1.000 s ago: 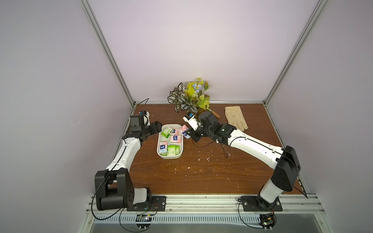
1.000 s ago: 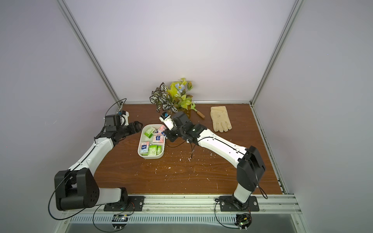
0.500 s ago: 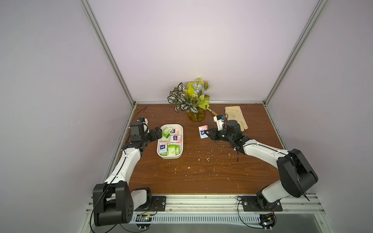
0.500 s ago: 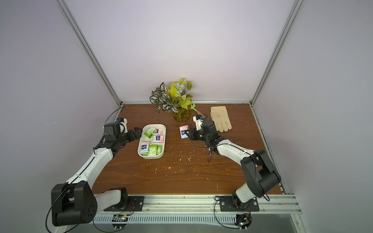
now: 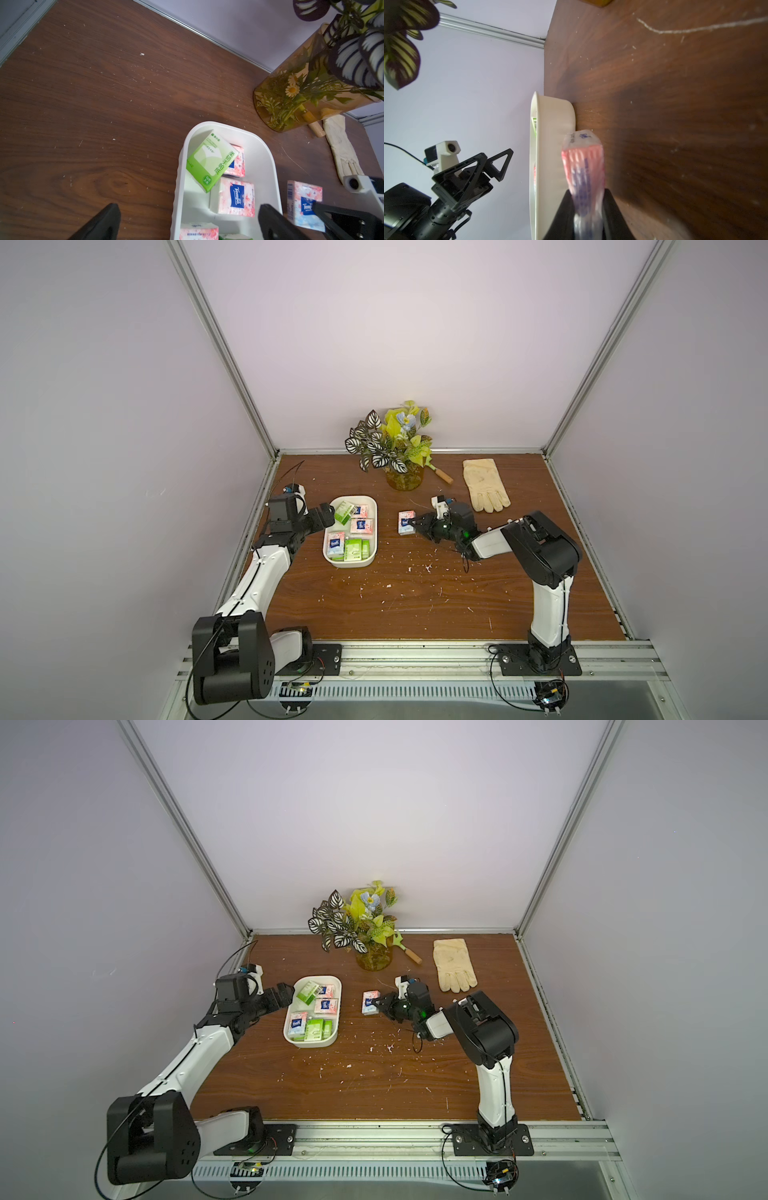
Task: Take the pocket tissues out of the storage box
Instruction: Place the pocket tissues at the center of the board.
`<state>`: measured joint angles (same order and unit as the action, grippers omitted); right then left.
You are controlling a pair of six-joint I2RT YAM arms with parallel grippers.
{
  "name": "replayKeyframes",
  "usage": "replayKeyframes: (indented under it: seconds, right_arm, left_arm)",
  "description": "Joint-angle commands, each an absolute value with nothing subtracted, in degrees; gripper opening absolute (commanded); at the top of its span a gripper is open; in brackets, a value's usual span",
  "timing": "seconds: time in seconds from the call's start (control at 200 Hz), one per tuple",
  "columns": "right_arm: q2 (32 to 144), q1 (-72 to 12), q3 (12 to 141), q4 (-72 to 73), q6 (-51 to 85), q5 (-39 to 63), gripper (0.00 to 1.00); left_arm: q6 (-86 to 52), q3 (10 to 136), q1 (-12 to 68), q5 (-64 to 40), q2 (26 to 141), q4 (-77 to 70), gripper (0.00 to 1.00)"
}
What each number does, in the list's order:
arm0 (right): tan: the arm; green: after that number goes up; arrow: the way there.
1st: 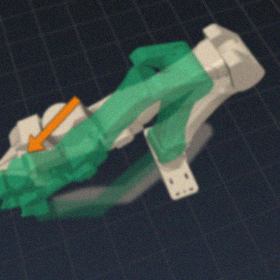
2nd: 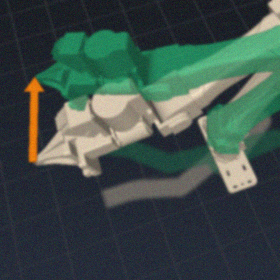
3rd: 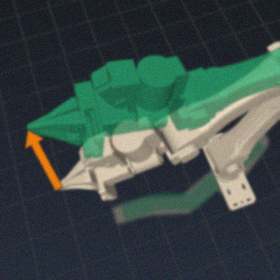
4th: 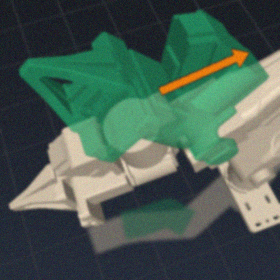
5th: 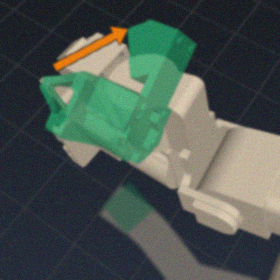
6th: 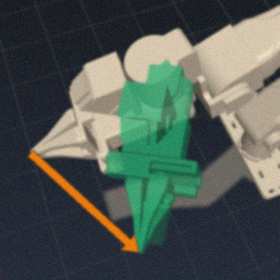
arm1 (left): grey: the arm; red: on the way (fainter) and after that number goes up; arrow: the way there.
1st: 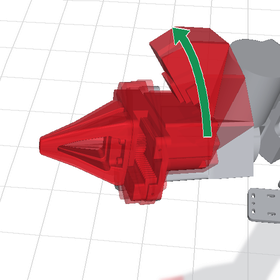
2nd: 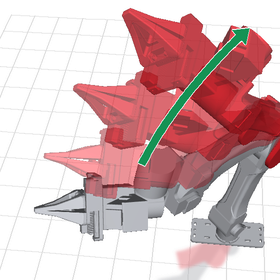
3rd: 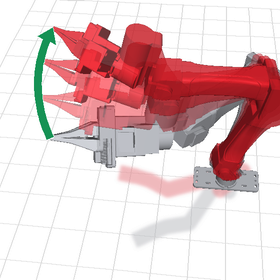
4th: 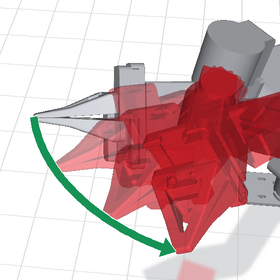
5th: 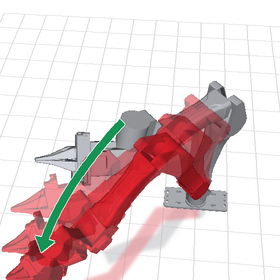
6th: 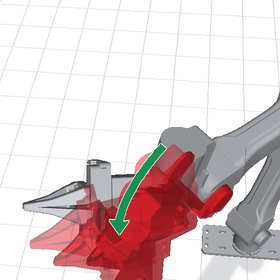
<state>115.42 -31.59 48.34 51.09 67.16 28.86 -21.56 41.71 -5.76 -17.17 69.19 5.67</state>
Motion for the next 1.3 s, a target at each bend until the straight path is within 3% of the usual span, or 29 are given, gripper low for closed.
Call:
replayKeyframes:
  seconds: [0.0,0.355,0.711,0.876,1.291]
  right_arm:
    - [116.1,-32.3,50.9,55.6,69.4,29.2,0.13]
    - [119.5,-32.3,52.9,53.5,68.4,28.7,0.17]
    - [116.8,-32.2,52.5,47.6,63.8,26.7,0.44]
    - [113.6,-31.7,52.4,41.8,59.9,24.8,0.52]
    - [102.1,-31.6,57.3,19.9,44.2,19.9,0.56]
  left_arm:
    - [-22.1,41.4,-6.3,-18.7,70.0,4.4,1.0]
    - [-22.1,41.5,-6.4,-19.8,71.0,4.2,1.0]
    - [-22.1,41.7,-6.4,-19.9,71.5,4.7,1.0]
    - [-22.0,41.8,-6.4,-19.6,71.4,4.9,1.0]
    - [-22.9,43.7,-6.4,-19.0,72.0,9.1,0.97]
